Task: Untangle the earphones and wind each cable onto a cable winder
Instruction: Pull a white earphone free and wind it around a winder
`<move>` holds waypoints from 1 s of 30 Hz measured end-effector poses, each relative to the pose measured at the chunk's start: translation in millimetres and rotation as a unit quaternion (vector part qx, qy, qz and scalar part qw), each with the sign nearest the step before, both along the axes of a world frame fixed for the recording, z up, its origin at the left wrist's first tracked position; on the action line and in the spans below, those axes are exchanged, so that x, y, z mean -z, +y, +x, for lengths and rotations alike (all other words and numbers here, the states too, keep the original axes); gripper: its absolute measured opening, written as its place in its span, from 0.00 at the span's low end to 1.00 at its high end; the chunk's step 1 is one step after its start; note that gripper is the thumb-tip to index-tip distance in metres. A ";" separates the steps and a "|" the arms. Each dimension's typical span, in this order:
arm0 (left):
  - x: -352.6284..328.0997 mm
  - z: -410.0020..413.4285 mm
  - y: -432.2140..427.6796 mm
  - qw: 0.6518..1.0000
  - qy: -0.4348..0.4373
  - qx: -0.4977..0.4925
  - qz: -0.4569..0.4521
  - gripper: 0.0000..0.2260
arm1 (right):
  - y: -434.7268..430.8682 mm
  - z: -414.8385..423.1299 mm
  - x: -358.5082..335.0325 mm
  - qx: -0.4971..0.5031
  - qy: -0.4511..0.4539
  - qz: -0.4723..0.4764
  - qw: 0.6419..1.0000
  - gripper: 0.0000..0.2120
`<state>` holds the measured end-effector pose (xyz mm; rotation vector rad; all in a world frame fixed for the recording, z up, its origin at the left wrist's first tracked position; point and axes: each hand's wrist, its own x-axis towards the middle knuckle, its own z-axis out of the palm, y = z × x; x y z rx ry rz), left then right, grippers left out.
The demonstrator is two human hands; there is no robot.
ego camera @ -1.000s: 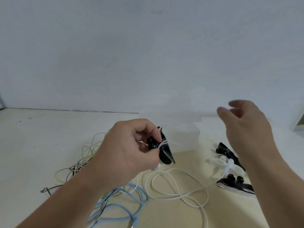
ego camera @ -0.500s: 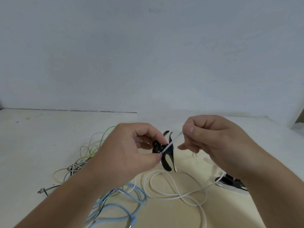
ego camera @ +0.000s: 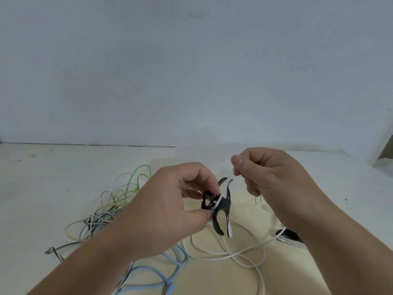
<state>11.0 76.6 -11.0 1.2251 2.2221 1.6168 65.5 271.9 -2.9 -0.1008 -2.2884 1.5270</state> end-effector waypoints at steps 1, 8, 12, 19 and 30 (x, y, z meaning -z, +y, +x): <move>-0.4 0.6 0.1 1.000 0.001 0.007 -0.001 0.14 | -0.2 -0.3 0.5 0.001 -0.005 0.002 1.000 0.15; 1.1 -1.8 -0.3 0.996 -0.050 0.049 0.047 0.12 | 4.1 -7.6 10.8 0.021 -0.063 0.013 0.998 0.16; 2.1 -4.6 1.7 0.991 -0.055 0.055 0.111 0.14 | -0.5 -9.1 17.3 -0.026 -0.136 0.064 0.988 0.18; -1.2 -12.0 -1.2 0.980 -0.062 -0.054 0.181 0.16 | -12.3 -8.5 23.7 -0.184 -0.168 -0.012 0.969 0.18; 5.6 -19.7 -6.6 0.972 0.156 -0.178 -0.011 0.18 | -8.4 1.0 7.3 -0.279 -0.105 0.019 0.954 0.13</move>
